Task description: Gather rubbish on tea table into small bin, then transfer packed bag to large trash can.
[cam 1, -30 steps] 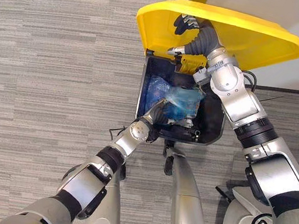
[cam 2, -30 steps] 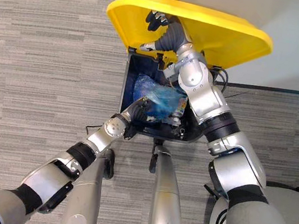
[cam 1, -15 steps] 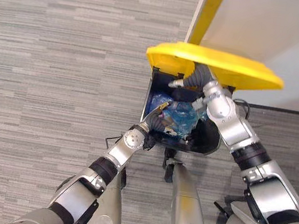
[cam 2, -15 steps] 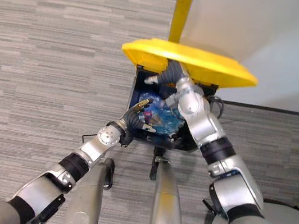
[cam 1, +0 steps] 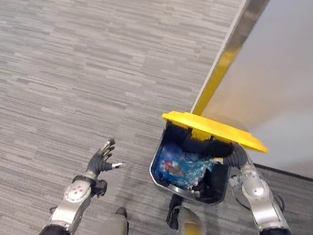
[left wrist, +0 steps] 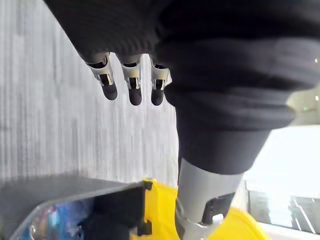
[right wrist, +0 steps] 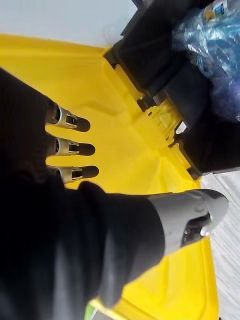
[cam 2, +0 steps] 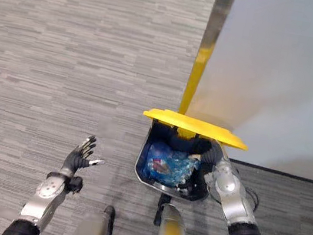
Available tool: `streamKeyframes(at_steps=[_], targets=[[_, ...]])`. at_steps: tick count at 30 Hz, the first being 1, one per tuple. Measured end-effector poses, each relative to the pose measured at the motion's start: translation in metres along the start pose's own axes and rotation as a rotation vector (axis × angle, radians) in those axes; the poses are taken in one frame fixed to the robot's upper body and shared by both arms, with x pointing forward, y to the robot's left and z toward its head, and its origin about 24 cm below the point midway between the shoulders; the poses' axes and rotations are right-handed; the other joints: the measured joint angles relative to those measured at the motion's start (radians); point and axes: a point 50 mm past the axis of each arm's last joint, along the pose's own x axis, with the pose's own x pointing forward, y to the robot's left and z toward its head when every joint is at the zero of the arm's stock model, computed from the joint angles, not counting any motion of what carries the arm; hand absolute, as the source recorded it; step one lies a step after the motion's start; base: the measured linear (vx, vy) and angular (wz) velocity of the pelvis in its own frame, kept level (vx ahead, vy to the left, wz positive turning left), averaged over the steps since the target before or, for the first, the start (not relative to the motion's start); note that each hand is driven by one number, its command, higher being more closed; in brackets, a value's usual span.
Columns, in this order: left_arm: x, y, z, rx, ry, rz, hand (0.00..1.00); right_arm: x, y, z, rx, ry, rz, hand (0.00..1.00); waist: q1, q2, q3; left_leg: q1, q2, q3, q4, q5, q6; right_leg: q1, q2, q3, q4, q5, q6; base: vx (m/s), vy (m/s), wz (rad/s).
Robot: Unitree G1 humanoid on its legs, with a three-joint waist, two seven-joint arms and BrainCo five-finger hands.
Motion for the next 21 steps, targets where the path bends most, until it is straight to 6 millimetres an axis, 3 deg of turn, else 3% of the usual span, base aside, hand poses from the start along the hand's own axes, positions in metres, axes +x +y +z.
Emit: streamKeyframes(at_steps=[6, 9, 12, 13, 14, 15, 17, 18, 20, 21], targets=[[-0.021, 0.026, -0.060, 0.081, 0.288, 0.098, 0.00, -0.017, 0.019, -0.028, 0.070, 0.100, 0.018, 0.00, 0.002, -0.030, -0.033, 0.049, -0.015, -0.041, -0.026, 0.019, -0.002, 0.059, -0.027, -0.037, 0.003, -0.028, 0.018, 0.00, -0.005, 0.24], [-0.027, 0.029, -0.072, 0.111, 0.349, 0.110, 0.00, -0.019, 0.029, -0.032, 0.104, 0.124, 0.032, 0.00, 0.001, -0.048, -0.029, 0.059, -0.019, -0.032, -0.018, 0.019, -0.002, 0.066, -0.031, -0.029, 0.011, -0.029, 0.019, -0.05, 0.007, -0.06], [-0.028, 0.029, -0.074, 0.132, 0.360, 0.116, 0.00, -0.030, 0.046, -0.041, 0.140, 0.172, 0.063, 0.00, -0.001, -0.087, -0.022, 0.051, -0.041, -0.014, 0.051, 0.004, 0.013, 0.059, -0.056, -0.003, 0.041, -0.012, 0.024, -0.09, 0.066, -0.17], [-0.029, 0.028, -0.075, 0.127, 0.363, 0.116, 0.00, -0.034, 0.049, -0.044, 0.149, 0.184, 0.070, 0.00, -0.005, -0.101, -0.017, 0.045, -0.054, 0.007, 0.080, 0.004, 0.017, 0.061, -0.053, 0.020, 0.015, 0.017, 0.060, -0.13, 0.151, -0.49], [-0.032, 0.026, -0.079, 0.114, 0.372, 0.116, 0.00, -0.036, 0.050, -0.046, 0.152, 0.189, 0.073, 0.00, 0.003, -0.076, -0.020, 0.034, -0.027, 0.027, 0.075, 0.005, 0.043, 0.061, -0.029, 0.036, 0.007, 0.033, 0.090, -0.20, 0.141, -0.62], [-0.034, 0.024, -0.081, 0.095, 0.376, 0.126, 0.00, -0.038, 0.054, -0.044, 0.175, 0.186, 0.073, 0.00, -0.002, -0.056, -0.014, 0.022, -0.009, 0.055, 0.082, -0.003, 0.051, 0.015, -0.026, 0.071, 0.161, -0.008, 0.066, -0.19, 0.088, -0.59], [-0.037, 0.024, -0.084, 0.080, 0.383, 0.156, 0.00, -0.062, 0.077, -0.052, 0.269, 0.240, 0.097, 0.00, -0.001, -0.081, -0.024, 0.029, -0.005, 0.084, 0.064, 0.008, 0.061, -0.015, -0.045, 0.109, 0.502, -0.083, 0.035, -0.20, 0.040, -0.53], [-0.042, 0.024, -0.089, 0.069, 0.402, 0.167, 0.00, -0.072, 0.090, -0.055, 0.315, 0.274, 0.113, 0.00, 0.002, -0.093, -0.037, 0.032, 0.005, 0.102, 0.038, 0.026, 0.055, 0.011, -0.056, 0.129, 0.573, -0.086, 0.033, -0.14, -0.027, -0.53], [-0.047, 0.025, -0.094, 0.048, 0.420, 0.194, 0.00, -0.081, 0.101, -0.056, 0.377, 0.305, 0.114, 0.00, 0.003, -0.103, -0.046, 0.017, 0.028, 0.131, 0.018, 0.046, 0.037, 0.082, -0.074, 0.155, 0.538, -0.068, 0.035, -0.12, -0.126, -0.64], [-0.046, 0.025, -0.093, 0.022, 0.422, 0.214, 0.00, -0.084, 0.105, -0.059, 0.417, 0.331, 0.098, 0.00, 0.009, -0.116, -0.058, -0.008, 0.048, 0.149, 0.013, 0.056, 0.021, 0.112, -0.054, 0.141, 0.444, -0.119, 0.074, -0.17, -0.149, -0.71]])
